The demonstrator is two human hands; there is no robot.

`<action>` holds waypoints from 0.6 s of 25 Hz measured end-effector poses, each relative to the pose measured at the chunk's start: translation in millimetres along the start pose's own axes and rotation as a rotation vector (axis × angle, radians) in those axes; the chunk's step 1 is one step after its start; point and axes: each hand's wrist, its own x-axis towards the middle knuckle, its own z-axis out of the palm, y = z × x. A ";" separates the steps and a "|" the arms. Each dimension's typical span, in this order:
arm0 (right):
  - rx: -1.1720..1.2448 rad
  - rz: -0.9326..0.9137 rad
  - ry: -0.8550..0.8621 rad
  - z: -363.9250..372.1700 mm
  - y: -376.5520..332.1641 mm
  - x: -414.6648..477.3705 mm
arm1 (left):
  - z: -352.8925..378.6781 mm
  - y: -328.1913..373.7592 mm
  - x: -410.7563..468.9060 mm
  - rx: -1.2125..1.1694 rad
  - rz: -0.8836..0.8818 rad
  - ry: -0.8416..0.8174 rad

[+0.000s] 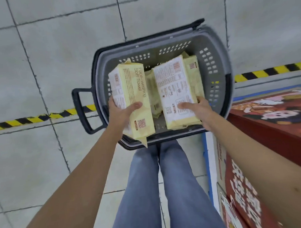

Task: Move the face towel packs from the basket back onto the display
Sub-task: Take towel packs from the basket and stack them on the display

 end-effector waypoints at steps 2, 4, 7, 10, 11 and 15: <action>0.001 -0.039 0.002 -10.1 -12.2 -47.1 | -18.6 22.1 -45.6 -0.031 0.023 0.000; -0.002 -0.077 0.004 -18.3 -25.3 -94.9 | -36.0 40.4 -87.8 -0.061 0.053 -0.004; 0.037 -0.134 0.025 -36.1 -30.5 -157.9 | -57.3 64.9 -151.0 -0.094 0.116 0.002; 0.136 -0.178 0.008 -46.4 -28.8 -204.1 | -70.6 75.4 -200.7 -0.128 0.180 0.008; 0.165 -0.198 0.002 -48.9 -26.9 -215.8 | -73.9 75.9 -213.5 -0.150 0.199 0.004; 0.236 -0.262 -0.040 -55.0 -14.1 -259.5 | -81.9 71.2 -253.3 -0.242 0.237 -0.033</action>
